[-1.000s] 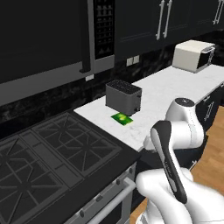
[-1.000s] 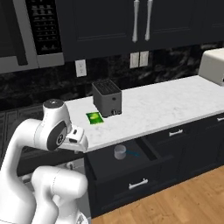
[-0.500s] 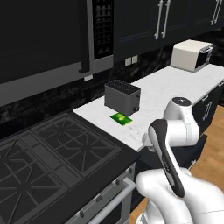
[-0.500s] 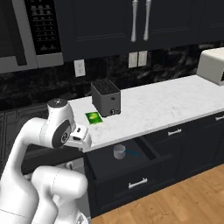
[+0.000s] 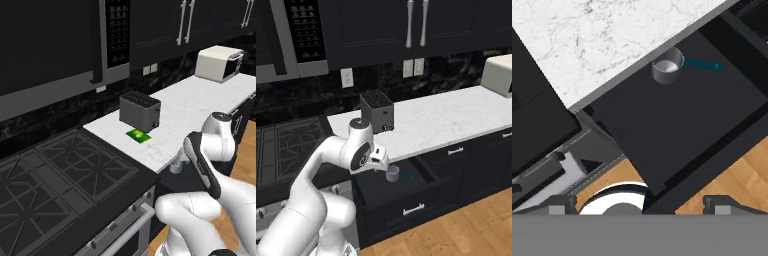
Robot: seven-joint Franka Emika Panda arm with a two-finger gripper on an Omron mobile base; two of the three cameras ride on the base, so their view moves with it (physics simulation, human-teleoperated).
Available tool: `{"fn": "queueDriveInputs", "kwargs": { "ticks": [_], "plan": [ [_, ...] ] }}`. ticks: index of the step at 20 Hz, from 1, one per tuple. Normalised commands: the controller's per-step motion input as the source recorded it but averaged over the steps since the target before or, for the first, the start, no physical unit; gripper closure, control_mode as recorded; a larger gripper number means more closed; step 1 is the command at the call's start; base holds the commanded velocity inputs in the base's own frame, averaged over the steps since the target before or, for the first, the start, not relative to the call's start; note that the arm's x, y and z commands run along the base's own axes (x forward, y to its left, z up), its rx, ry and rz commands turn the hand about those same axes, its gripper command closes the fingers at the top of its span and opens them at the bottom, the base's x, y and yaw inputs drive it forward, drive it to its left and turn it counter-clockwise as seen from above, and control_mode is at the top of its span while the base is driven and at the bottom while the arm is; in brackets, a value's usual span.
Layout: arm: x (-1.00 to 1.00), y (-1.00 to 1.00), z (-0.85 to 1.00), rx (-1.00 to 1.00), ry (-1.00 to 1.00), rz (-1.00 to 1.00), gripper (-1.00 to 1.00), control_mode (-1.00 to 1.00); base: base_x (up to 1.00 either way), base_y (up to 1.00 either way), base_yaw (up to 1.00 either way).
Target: Pick the measuring cup from the drawer and place it on the counter.
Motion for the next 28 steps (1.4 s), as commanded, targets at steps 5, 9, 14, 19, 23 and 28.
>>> {"fn": "queueDriveInputs", "kwargs": {
  "ticks": [5,9,14,19,23,28],
  "plan": [
    [0.35,-0.86,-0.46,0.01,0.03,0.07,-1.0,-1.0,0.0,0.0,0.0],
    [0.25,-0.72,-0.43,0.0,0.02,0.03,-1.0,-1.0,0.0,0.0,0.0],
    [0.15,-0.39,-0.1,0.0,0.0,0.05,-1.0,-1.0,0.0,0.0,0.0],
    [0.38,0.0,-0.2,0.0,0.07,0.08,-1.0,-1.0,0.0,0.0,0.0],
    [0.46,-0.13,-0.4,0.0,0.08,0.12,-1.0,-1.0,0.0,0.0,0.0],
    [0.23,-0.39,-0.44,0.03,0.01,0.13,-1.0,-1.0,0.0,0.0,0.0]
  ]
}}
